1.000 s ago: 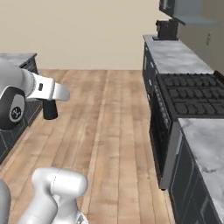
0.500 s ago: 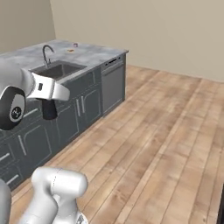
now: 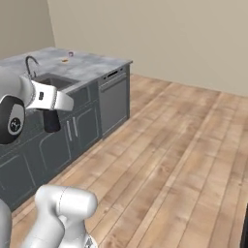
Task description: Move the shaker and ketchup from the cabinet to the dining counter.
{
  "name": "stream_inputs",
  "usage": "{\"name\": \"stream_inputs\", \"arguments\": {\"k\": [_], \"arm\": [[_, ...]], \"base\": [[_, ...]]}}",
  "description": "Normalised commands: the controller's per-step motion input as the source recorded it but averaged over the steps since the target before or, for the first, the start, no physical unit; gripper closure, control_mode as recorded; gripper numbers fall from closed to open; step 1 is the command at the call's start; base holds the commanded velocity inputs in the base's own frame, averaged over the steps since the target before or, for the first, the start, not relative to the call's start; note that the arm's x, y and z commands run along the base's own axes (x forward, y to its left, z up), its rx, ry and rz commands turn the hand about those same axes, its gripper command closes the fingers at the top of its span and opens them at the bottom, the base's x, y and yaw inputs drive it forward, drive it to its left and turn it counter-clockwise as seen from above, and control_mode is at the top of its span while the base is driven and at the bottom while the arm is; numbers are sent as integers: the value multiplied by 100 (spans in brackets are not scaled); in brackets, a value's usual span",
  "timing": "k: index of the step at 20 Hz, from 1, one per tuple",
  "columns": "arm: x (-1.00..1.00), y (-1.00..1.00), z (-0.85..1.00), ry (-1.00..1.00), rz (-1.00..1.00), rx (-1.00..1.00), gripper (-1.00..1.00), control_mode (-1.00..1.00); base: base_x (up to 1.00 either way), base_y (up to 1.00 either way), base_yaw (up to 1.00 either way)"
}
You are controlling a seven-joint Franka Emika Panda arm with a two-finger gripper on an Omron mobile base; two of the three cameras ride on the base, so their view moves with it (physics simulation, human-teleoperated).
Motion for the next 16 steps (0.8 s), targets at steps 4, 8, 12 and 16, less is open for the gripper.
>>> {"name": "stream_inputs", "arguments": {"k": [4,8,12,16], "arm": [[0,0,0,0,0,0,100,100],[0,0,0,0,0,0,100,100],[0,0,0,0,0,0,100,100],[0,0,0,0,0,0,100,100]], "base": [[100,-66,-2],[100,-53,-1],[100,-50,0],[100,-35,0]]}}
